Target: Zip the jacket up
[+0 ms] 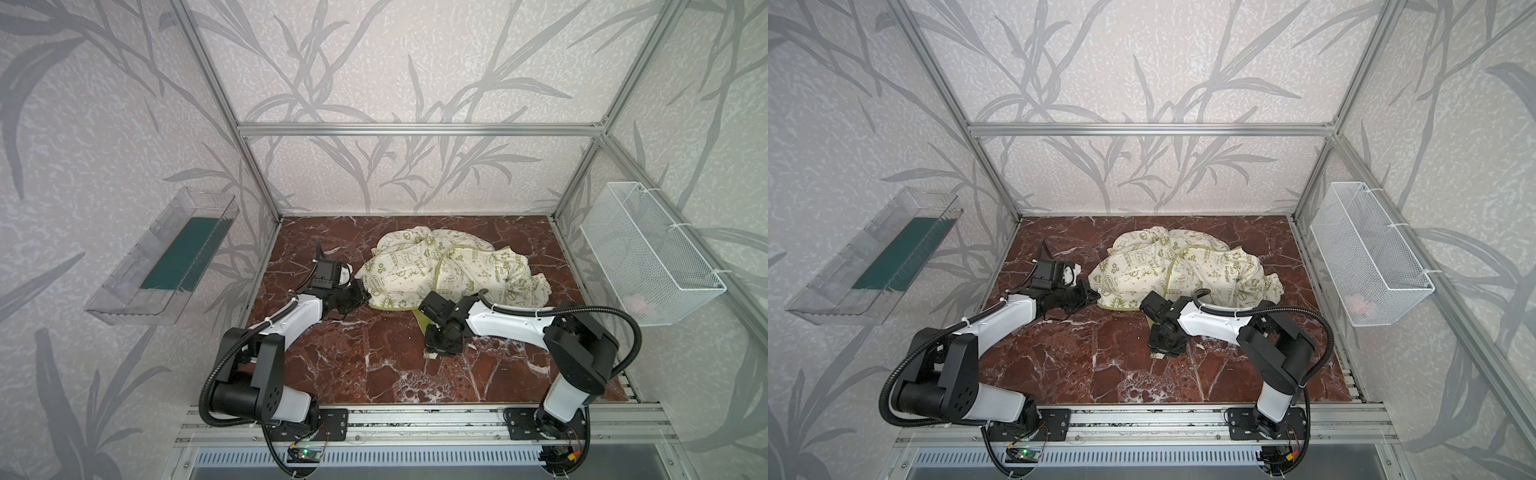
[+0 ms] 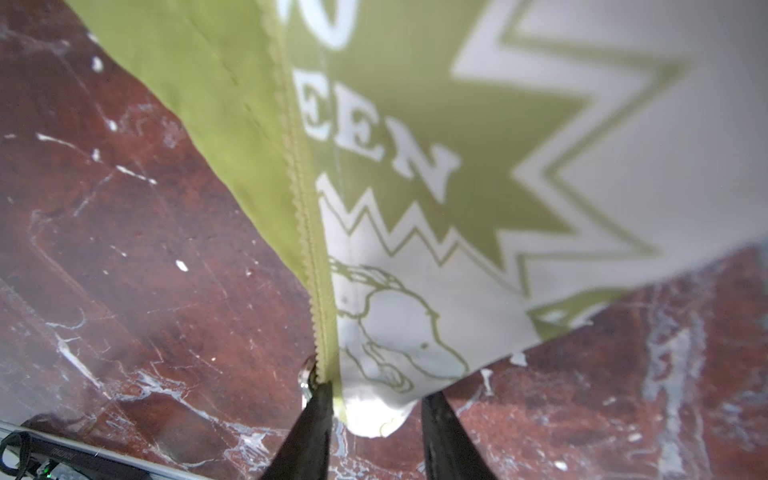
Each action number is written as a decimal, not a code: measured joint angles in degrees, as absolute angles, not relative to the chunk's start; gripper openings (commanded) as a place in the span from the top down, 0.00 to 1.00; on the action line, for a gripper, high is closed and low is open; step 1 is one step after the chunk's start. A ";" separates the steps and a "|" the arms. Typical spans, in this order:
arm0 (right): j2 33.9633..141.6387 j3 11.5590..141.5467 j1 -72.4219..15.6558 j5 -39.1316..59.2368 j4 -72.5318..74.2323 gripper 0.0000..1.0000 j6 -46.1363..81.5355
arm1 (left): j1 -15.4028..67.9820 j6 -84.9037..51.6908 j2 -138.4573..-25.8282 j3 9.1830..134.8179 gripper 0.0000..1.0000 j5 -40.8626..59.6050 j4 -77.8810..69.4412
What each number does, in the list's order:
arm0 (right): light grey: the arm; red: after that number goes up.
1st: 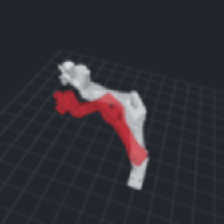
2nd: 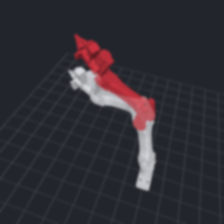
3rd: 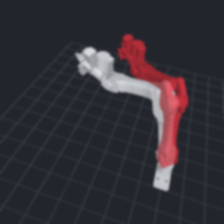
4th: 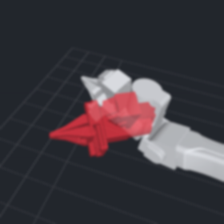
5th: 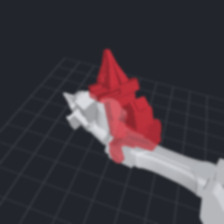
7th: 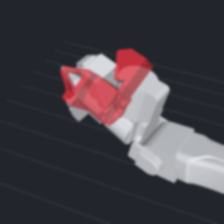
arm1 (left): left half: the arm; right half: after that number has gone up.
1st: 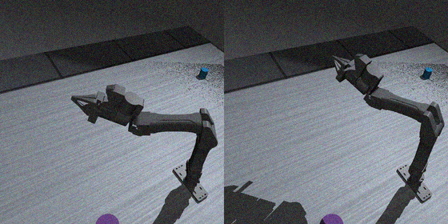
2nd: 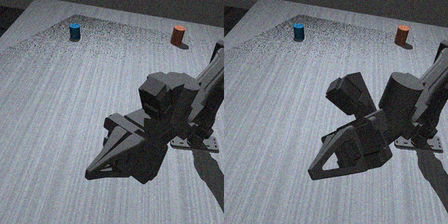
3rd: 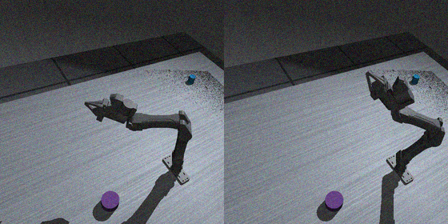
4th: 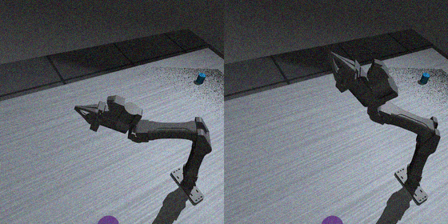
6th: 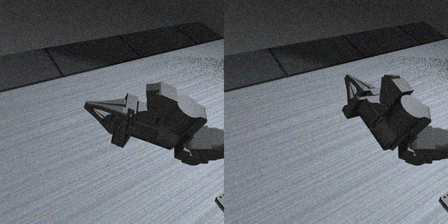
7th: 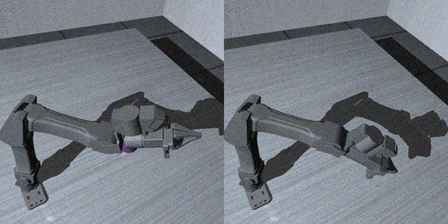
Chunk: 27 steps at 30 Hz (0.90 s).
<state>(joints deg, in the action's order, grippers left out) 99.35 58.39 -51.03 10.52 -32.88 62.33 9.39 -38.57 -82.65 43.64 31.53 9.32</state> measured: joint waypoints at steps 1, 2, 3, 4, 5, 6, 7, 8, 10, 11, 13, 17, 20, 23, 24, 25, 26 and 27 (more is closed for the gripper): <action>99.35 58.39 -51.00 10.55 -32.88 0.67 62.35 | 9.39 -38.57 -82.65 43.64 1.00 31.51 9.32; 99.35 58.37 -50.94 10.55 -32.84 0.67 62.37 | 9.39 -38.57 -82.65 43.64 1.00 31.51 9.32; 99.35 58.30 -50.85 10.61 -32.77 0.67 62.37 | 9.39 -38.54 -82.65 43.64 1.00 31.51 9.30; 99.35 58.17 -50.72 10.79 -32.77 0.67 62.39 | 9.39 -38.57 -82.65 43.64 1.00 31.51 9.32; 99.35 58.00 -50.57 11.00 -32.71 0.68 62.39 | 9.39 -38.54 -82.65 43.64 1.00 31.51 9.32; 99.44 57.84 -50.37 11.18 -32.67 0.69 62.39 | 9.39 -38.57 -82.65 43.64 1.00 31.48 9.32; 99.63 57.78 -50.06 11.68 -32.62 0.71 62.39 | 9.39 -38.57 -82.65 43.64 1.00 31.46 9.32; 99.81 57.78 -49.80 12.14 -32.56 0.73 62.37 | 9.39 -38.57 -82.65 43.64 1.00 31.42 9.32; 100.64 58.13 -48.93 14.02 -32.49 0.79 62.28 | 9.39 -38.57 -82.65 43.64 1.00 31.31 9.32; 101.27 58.61 -48.56 15.18 -32.64 0.81 62.19 | 9.39 -38.57 -82.65 43.64 1.00 31.29 9.32; 102.76 60.03 -47.88 17.04 -32.82 0.87 61.58 | 9.39 -38.59 -82.65 43.64 1.00 31.09 9.32; 105.84 63.86 -48.01 18.22 -35.09 0.96 59.31 | 9.39 -38.59 -82.61 43.64 1.00 30.72 9.32; 106.89 65.73 -48.21 17.87 -37.30 1.00 56.82 | 9.43 -38.15 -82.28 43.66 1.00 30.13 9.61; 105.95 64.97 -48.42 16.71 -36.84 1.00 54.92 | 9.74 -37.36 -81.23 43.75 1.00 30.09 10.55; 104.64 63.35 -48.45 16.43 -35.27 1.00 54.43 | 9.89 -37.15 -80.62 43.77 1.00 30.17 10.72; 102.78 61.17 -48.51 16.05 -33.39 1.00 54.08 | 10.07 -37.10 -79.92 43.77 1.00 30.44 10.72; 100.95 59.05 -48.47 15.90 -31.62 1.00 53.80 | 10.26 -37.10 -79.26 43.77 1.00 30.83 10.66; 98.32 56.29 -48.40 15.51 -29.12 1.00 53.45 | 10.61 -37.30 -78.32 43.77 1.00 31.57 10.20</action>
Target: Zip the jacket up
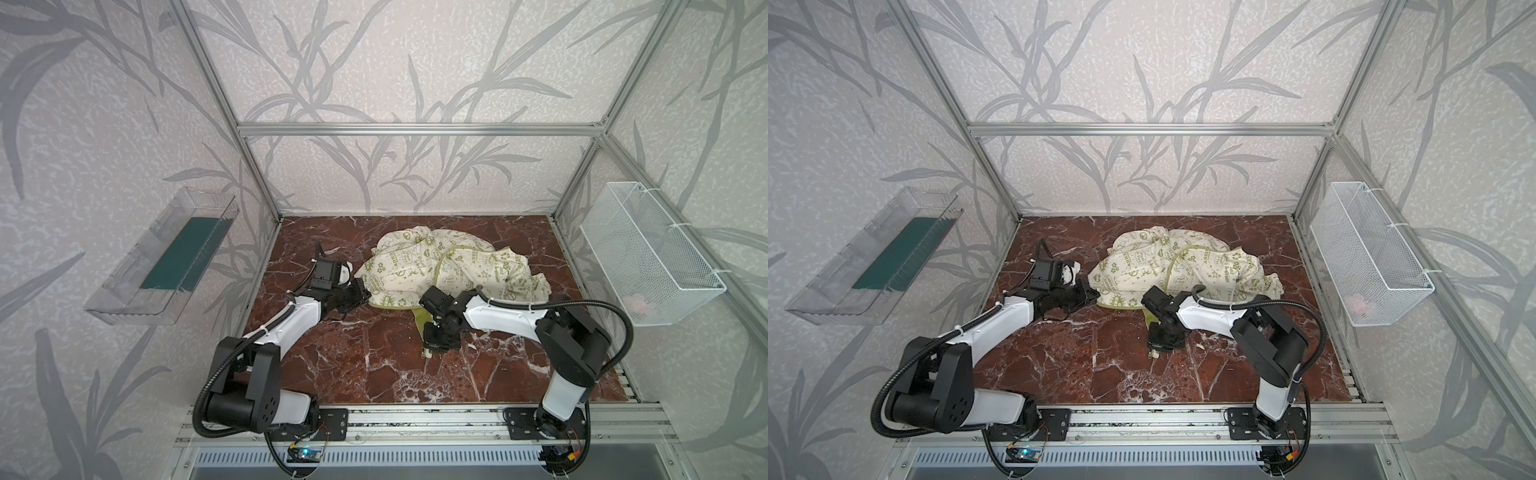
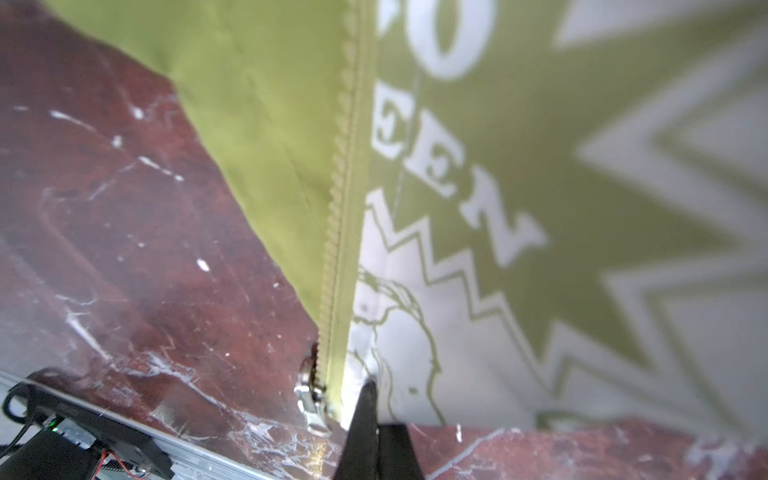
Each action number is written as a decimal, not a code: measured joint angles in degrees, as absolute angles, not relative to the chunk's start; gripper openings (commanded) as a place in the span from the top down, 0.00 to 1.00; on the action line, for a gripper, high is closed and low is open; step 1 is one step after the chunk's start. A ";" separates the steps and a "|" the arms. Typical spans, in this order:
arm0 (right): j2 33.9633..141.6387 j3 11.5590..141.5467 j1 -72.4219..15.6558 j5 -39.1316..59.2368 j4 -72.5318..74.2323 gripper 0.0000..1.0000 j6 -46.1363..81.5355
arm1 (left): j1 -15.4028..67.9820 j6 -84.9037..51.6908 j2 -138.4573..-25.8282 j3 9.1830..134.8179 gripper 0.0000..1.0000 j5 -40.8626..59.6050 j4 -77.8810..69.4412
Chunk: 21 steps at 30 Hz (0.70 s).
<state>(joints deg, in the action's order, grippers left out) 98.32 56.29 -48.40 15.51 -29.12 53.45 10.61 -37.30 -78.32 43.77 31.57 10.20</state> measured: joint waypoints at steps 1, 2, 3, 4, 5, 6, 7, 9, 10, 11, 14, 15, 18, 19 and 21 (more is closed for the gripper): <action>95.48 53.52 -48.31 15.11 -26.22 1.00 53.17 | 11.09 -37.63 -77.54 43.77 1.00 32.18 9.47; 92.77 51.00 -48.29 14.70 -23.11 1.00 52.80 | 11.62 -38.09 -76.97 43.79 1.00 32.77 8.71; 90.32 48.84 -48.27 14.09 -20.01 1.00 52.27 | 12.49 -38.68 -76.40 43.79 1.00 33.45 7.31; 87.96 46.89 -48.25 13.34 -16.45 1.00 51.55 | 13.41 -39.31 -76.01 43.79 1.00 34.06 5.76; 86.11 45.36 -48.27 12.40 -13.21 1.00 50.76 | 14.44 -40.16 -75.72 43.79 1.00 34.65 3.97; 84.27 43.97 -48.27 11.38 -9.74 1.00 49.63 | 15.53 -41.25 -75.48 43.77 1.00 35.16 1.67; 82.83 42.76 -48.27 10.31 -6.42 1.00 48.64 | 16.47 -42.50 -75.31 43.72 1.00 35.66 -0.89; 79.68 39.86 -48.25 7.88 0.71 1.00 46.39 | 17.89 -45.06 -75.13 43.55 1.00 36.29 -5.89; 77.87 37.82 -48.25 6.50 5.13 1.00 45.08 | 18.57 -46.44 -75.02 43.27 1.00 36.56 -8.64; 76.42 36.03 -48.25 5.30 8.45 1.00 44.12 | 19.05 -47.70 -74.89 42.96 1.00 36.77 -10.92; 70.98 29.12 -48.27 0.95 19.57 1.00 40.80 | 19.94 -50.65 -74.48 42.15 1.00 37.17 -14.96; 69.17 27.18 -48.25 -0.38 22.24 1.00 39.46 | 20.34 -51.42 -74.22 41.67 1.00 37.19 -15.99; 64.79 23.75 -48.25 -3.75 28.47 1.00 35.90 | 21.69 -53.65 -73.28 39.35 1.00 36.93 -19.11; 63.51 22.98 -48.25 -4.75 30.63 1.00 34.83 | 22.57 -54.35 -73.10 38.37 1.00 36.88 -20.56; 61.25 21.54 -48.25 -6.59 34.94 1.00 33.19 | 23.99 -55.96 -73.06 36.80 1.00 36.80 -23.49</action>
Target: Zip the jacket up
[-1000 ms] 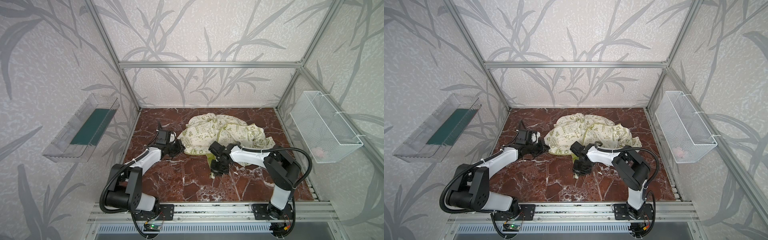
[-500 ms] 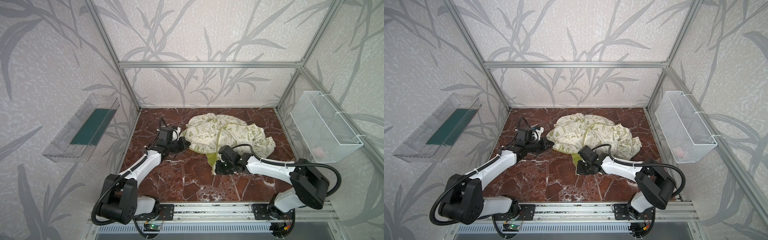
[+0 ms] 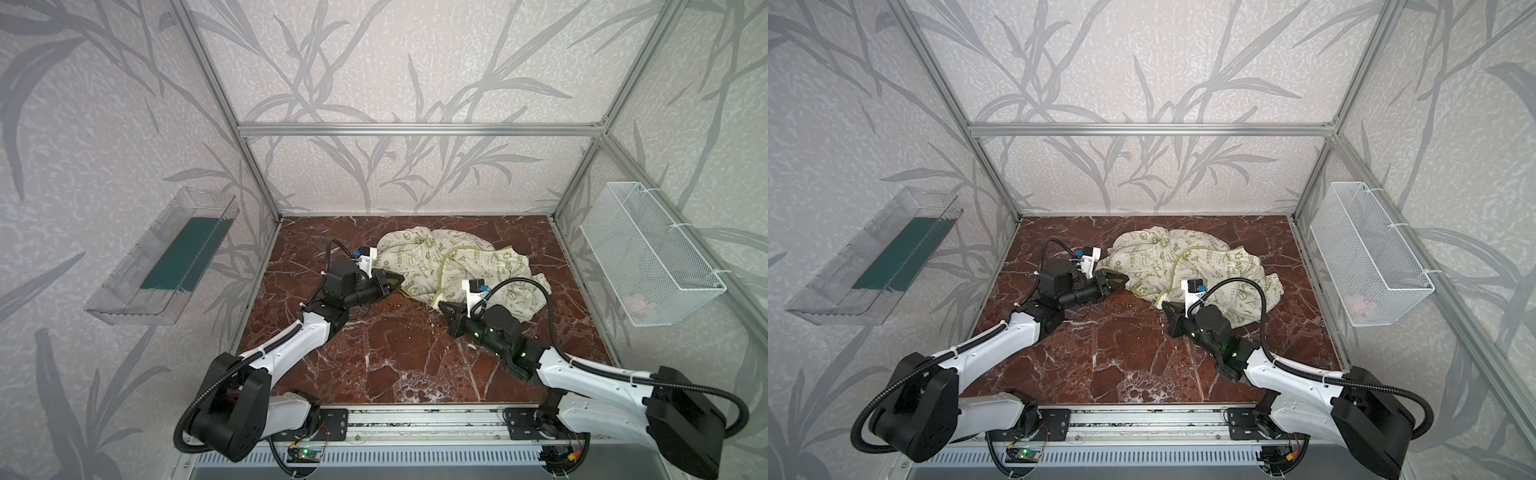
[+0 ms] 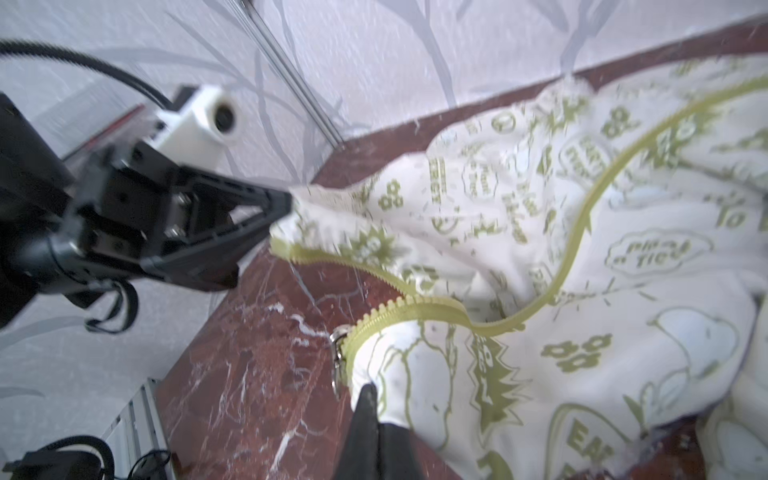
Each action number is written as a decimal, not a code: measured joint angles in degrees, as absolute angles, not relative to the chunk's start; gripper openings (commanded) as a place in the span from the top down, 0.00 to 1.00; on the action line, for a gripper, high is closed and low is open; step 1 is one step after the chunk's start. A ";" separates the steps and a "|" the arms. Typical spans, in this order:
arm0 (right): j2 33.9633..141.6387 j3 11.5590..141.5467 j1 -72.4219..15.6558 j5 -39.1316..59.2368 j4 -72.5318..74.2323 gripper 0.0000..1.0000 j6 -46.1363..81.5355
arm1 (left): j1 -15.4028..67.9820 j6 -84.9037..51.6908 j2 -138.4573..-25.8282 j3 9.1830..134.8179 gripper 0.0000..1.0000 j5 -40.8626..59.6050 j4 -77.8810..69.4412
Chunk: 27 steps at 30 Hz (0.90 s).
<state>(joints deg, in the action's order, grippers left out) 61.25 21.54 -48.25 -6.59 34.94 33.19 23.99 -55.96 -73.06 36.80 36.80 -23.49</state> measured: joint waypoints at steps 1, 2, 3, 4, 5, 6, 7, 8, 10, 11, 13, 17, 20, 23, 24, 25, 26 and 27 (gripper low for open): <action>60.07 20.82 -48.25 -7.60 36.60 1.00 32.51 | 24.45 -56.90 -73.06 36.21 1.00 36.71 -24.82; 58.98 20.27 -48.25 -8.56 37.41 1.00 31.88 | 24.88 -57.65 -73.06 36.03 1.00 36.60 -25.34; 57.71 19.90 -48.25 -9.50 37.43 1.00 31.31 | 25.12 -57.95 -73.06 36.16 1.00 36.32 -24.99; 56.21 19.68 -48.25 -10.55 36.99 1.00 30.70 | 25.17 -57.60 -73.03 36.82 1.00 35.73 -22.59; 54.98 19.68 -48.25 -11.27 36.16 1.00 30.22 | 25.15 -56.60 -73.03 37.85 1.00 35.00 -19.31; 53.41 19.68 -48.25 -12.08 35.16 1.00 29.91 | 25.17 -54.74 -73.03 39.44 1.00 33.26 -14.35; 51.86 19.68 -48.25 -12.82 34.09 1.00 29.82 | 25.21 -53.10 -73.01 40.86 1.00 31.40 -9.76; 50.76 19.64 -48.25 -13.39 33.36 1.00 29.87 | 25.21 -51.40 -72.90 41.80 1.00 29.65 -6.33; 48.88 19.25 -48.16 -14.26 31.92 1.00 30.46 | 25.15 -49.34 -72.64 42.24 1.00 26.33 -1.13; 48.29 18.81 -48.14 -14.55 31.35 1.00 30.87 | 25.04 -48.69 -72.62 42.09 1.00 25.26 0.93; 47.64 17.52 -48.14 -15.05 29.67 1.00 32.40 | 24.67 -47.92 -72.84 41.85 1.00 23.64 4.78; 47.40 14.46 -48.16 -15.97 25.87 1.00 36.27 | 24.21 -45.87 -75.55 43.38 0.74 23.07 11.51; 46.30 12.78 -48.16 -16.67 22.98 1.00 38.72 | 23.77 -42.63 -80.12 47.90 0.57 24.71 17.80; 44.82 12.60 -48.16 -17.15 19.94 1.00 40.77 | 23.64 -36.73 -84.88 54.87 0.55 26.09 26.83; 44.36 12.62 -48.16 -17.23 19.09 1.00 41.39 | 23.62 -34.26 -86.00 57.04 0.55 26.00 29.69; 44.03 12.62 -48.16 -17.26 18.17 1.00 41.95 | 23.62 -32.01 -86.52 58.63 0.55 25.76 32.25; 43.97 12.64 -48.16 -17.23 17.41 1.00 42.28 | 23.64 -29.95 -86.61 59.66 0.55 25.23 34.39; 43.99 12.71 -48.16 -17.19 16.23 1.00 42.68 | 23.79 -27.66 -86.46 60.47 0.55 24.47 36.64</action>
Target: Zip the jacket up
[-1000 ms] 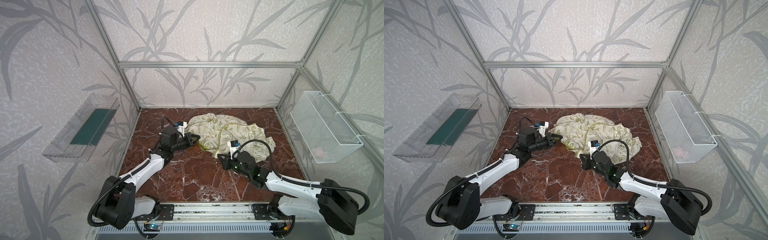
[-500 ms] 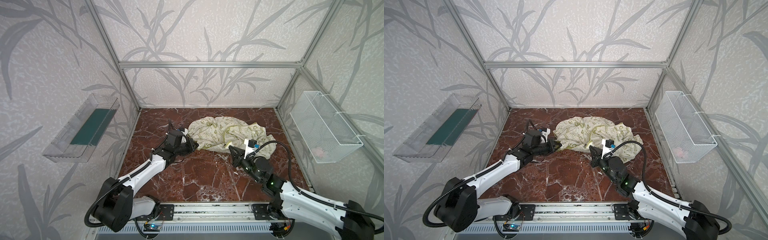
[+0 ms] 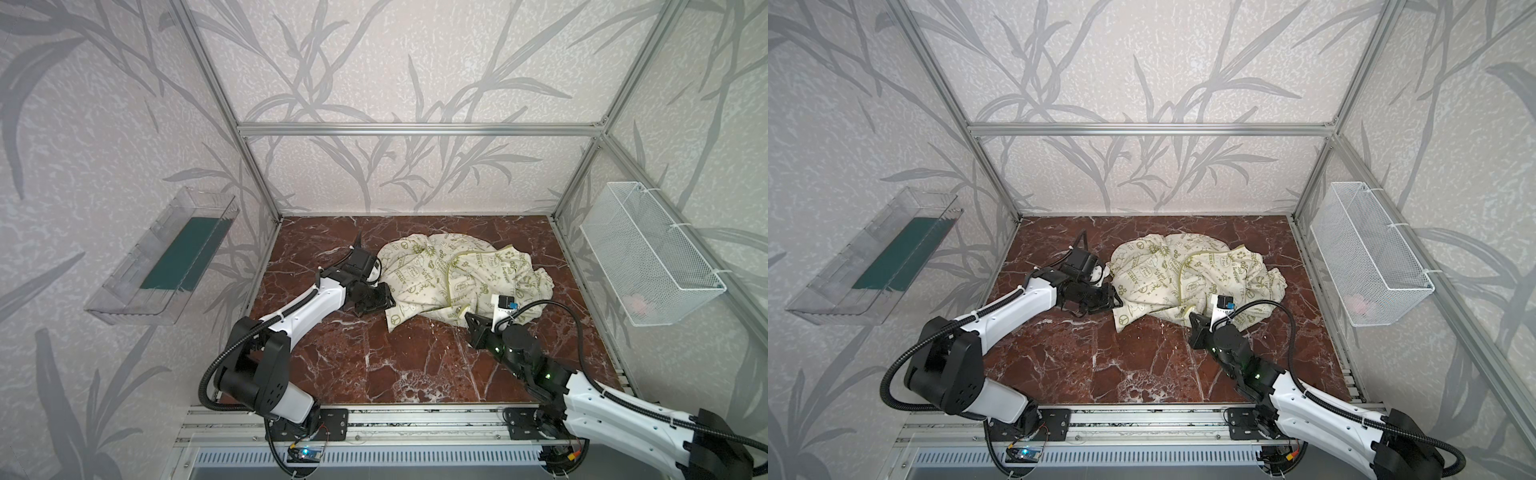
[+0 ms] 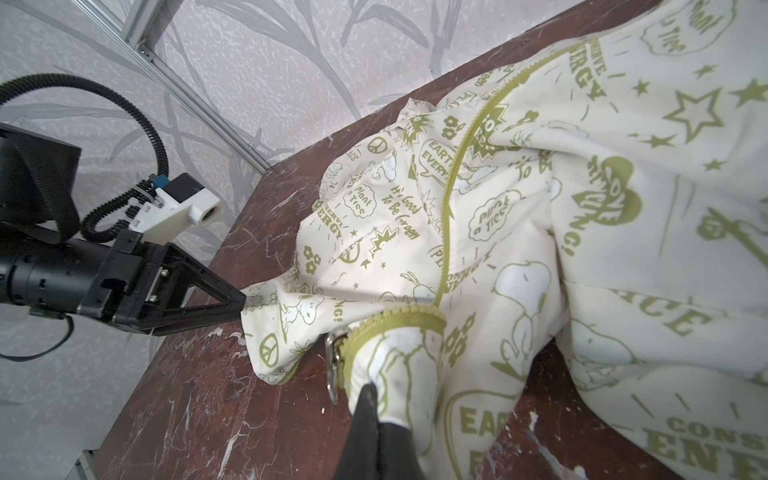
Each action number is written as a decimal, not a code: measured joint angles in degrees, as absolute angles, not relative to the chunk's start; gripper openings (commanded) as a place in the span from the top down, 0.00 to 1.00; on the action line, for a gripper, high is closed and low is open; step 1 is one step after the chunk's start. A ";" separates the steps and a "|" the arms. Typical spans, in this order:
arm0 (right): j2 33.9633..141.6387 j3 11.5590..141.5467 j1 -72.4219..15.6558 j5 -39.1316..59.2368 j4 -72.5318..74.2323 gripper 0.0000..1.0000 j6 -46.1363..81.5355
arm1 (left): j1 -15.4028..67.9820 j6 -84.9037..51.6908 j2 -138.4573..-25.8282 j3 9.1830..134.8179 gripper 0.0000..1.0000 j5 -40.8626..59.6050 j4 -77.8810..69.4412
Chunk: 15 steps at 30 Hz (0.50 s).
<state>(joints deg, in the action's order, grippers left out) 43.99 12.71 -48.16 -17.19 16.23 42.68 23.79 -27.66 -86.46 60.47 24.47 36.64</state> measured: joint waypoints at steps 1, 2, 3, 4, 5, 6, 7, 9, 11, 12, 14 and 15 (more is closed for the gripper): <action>44.10 12.75 -48.16 -17.08 15.05 1.00 42.98 | 23.99 -25.56 -86.17 61.01 0.55 23.44 38.48; 44.34 12.84 -48.16 -16.99 14.04 1.00 43.13 | 24.21 -23.81 -85.82 61.32 0.55 22.35 39.86; 44.86 13.06 -48.16 -16.86 12.91 1.00 43.27 | 24.60 -21.98 -85.34 61.60 0.55 20.67 41.58; 45.60 13.47 -48.16 -16.58 11.94 1.00 43.27 | 25.17 -20.23 -84.68 61.78 0.55 18.79 43.20; 46.48 14.06 -48.16 -16.29 10.98 1.00 43.27 | 25.58 -18.83 -83.96 61.80 0.55 17.41 44.38; 47.51 14.83 -48.16 -15.92 9.96 1.00 43.22 | 26.04 -17.37 -82.87 61.80 0.55 15.86 45.93; 48.86 15.92 -48.16 -15.46 9.04 1.00 43.09 | 26.30 -16.16 -81.69 61.80 0.55 14.92 47.13; 51.57 17.91 -48.16 -14.39 8.32 1.00 42.98 | 27.05 -13.96 -79.26 61.80 0.53 14.35 48.49; 54.00 19.14 -48.16 -13.52 8.82 1.00 42.87 | 28.23 -12.14 -77.21 61.80 0.50 13.96 48.90; 55.07 19.35 -48.16 -13.15 9.28 1.00 42.85 | 29.12 -11.27 -76.77 61.80 0.50 13.80 48.84; 56.51 19.44 -48.21 -12.75 9.78 1.00 42.87 | 31.42 -9.82 -77.08 61.80 0.48 13.69 48.71; 57.12 19.44 -48.21 -12.64 9.85 1.00 42.85 | 32.75 -9.06 -77.71 61.78 0.48 13.63 48.51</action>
